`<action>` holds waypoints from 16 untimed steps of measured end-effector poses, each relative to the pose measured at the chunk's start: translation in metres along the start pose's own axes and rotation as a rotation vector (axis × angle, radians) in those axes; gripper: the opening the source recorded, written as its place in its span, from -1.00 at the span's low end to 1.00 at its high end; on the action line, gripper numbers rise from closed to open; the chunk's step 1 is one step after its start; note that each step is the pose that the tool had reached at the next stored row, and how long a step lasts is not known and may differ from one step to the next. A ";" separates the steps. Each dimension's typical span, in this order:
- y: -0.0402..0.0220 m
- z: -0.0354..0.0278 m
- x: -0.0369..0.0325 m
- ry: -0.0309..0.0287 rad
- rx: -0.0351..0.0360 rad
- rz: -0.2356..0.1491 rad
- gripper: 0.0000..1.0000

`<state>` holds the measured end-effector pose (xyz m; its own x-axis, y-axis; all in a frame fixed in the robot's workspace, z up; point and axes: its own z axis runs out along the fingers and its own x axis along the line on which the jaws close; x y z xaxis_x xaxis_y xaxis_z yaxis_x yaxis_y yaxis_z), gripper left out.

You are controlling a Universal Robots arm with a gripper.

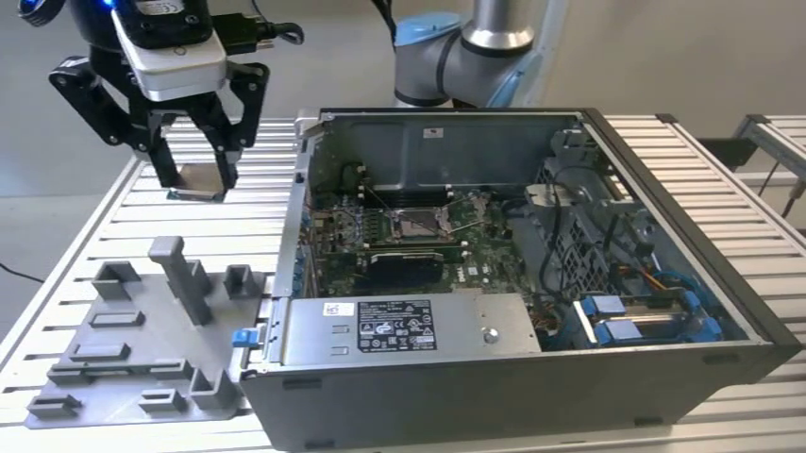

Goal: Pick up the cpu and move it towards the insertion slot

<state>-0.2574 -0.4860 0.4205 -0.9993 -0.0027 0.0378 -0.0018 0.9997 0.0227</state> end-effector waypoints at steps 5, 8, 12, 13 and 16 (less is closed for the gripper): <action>0.0000 -0.0004 -0.0097 0.0006 0.0001 0.000 -1.00; 0.0000 -0.0006 -0.0157 0.0008 0.0001 0.000 -1.00; 0.0000 -0.0009 -0.0246 0.0010 0.0000 0.000 -1.00; -0.0001 -0.0011 -0.0273 0.0010 0.0000 0.000 -1.00; 0.0000 -0.0013 -0.0356 0.0012 0.0001 0.000 -1.00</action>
<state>-0.2218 -0.4859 0.4204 -0.9992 -0.0030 0.0390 -0.0021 0.9997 0.0226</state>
